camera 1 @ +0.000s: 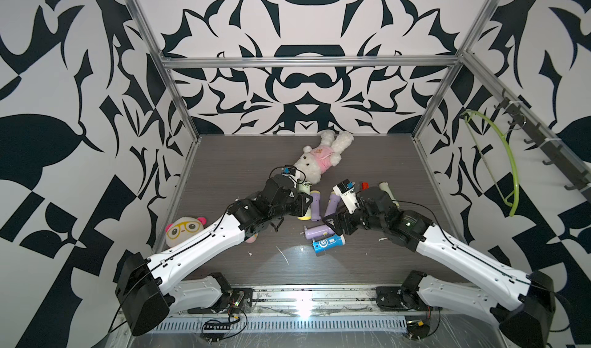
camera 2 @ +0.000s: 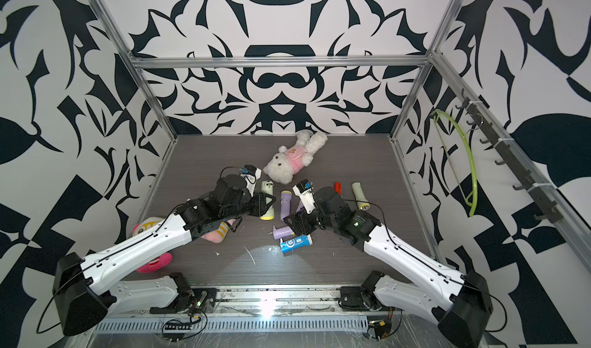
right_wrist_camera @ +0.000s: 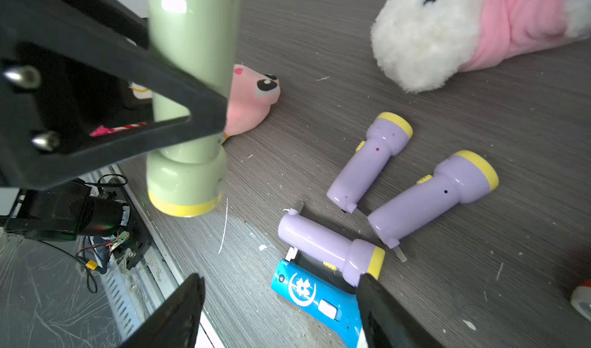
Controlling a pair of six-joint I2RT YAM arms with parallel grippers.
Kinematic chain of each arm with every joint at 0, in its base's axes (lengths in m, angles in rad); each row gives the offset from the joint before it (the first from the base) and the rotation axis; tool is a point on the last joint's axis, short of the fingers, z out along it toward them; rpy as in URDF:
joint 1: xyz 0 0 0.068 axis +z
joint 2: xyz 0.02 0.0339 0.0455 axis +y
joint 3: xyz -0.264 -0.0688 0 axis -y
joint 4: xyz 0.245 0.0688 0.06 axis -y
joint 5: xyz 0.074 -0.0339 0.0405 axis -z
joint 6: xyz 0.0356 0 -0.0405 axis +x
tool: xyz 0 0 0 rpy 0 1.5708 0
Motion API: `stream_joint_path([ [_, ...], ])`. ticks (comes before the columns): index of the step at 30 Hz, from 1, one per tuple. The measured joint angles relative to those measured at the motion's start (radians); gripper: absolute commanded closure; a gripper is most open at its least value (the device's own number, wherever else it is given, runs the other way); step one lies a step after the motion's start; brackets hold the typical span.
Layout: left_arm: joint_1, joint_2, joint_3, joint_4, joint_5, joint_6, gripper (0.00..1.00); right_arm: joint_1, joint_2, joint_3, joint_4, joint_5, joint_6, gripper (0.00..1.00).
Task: Close the plug at the bottom of the flashlight
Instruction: Pick up the flashlight from the center of the board.
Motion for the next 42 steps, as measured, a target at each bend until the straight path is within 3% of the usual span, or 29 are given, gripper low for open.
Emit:
stream_joint_path([
  [9,0.007,0.016,0.063,0.014,0.039,-0.066,1.00,0.055,0.074,0.013,0.114,0.023,0.014,0.19],
  [28,0.010,0.010,0.063,0.027,0.031,-0.071,1.00,0.092,0.183,0.086,0.285,-0.037,0.040,0.21],
  [36,0.010,-0.005,0.063,0.051,0.055,-0.071,1.00,0.092,0.227,0.086,0.316,-0.037,0.057,0.33],
  [40,0.010,-0.011,0.057,0.066,0.064,-0.072,1.00,0.092,0.227,0.086,0.332,-0.043,0.069,0.57],
  [42,0.011,-0.015,0.054,0.069,0.066,-0.074,1.00,0.096,0.227,0.086,0.336,-0.039,0.076,0.62],
])
